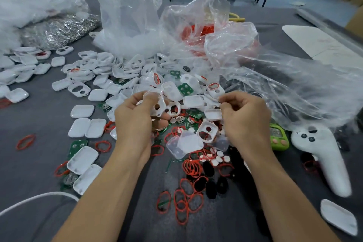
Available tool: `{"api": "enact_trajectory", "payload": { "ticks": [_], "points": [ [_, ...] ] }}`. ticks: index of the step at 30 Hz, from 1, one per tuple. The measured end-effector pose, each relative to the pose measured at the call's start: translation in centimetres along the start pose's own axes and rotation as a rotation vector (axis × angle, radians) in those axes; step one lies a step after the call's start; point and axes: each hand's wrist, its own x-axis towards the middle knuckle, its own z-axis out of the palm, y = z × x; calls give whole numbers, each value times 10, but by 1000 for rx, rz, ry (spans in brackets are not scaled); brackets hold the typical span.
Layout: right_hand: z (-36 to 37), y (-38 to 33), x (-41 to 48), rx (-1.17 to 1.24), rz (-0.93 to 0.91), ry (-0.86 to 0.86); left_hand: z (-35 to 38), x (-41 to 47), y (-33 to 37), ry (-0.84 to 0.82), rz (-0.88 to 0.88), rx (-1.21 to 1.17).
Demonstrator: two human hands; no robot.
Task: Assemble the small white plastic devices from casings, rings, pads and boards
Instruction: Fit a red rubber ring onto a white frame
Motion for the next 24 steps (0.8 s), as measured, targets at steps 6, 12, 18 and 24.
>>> {"api": "enact_trajectory", "payload": {
  "ticks": [6, 12, 18, 24],
  "points": [
    [-7, 5, 12, -435, -78, -210, -2, -1, 7, -167, -68, -82],
    [-15, 10, 19, -386, -42, -183, -2, -2, 6, -195, 1, 66],
    [-22, 8, 18, -48, -9, -6, -1, 3, 1, -187, 14, 131],
    [-18, 9, 18, 107, 60, -67, 1, 3, -4, -197, 44, 207]
  ]
}}
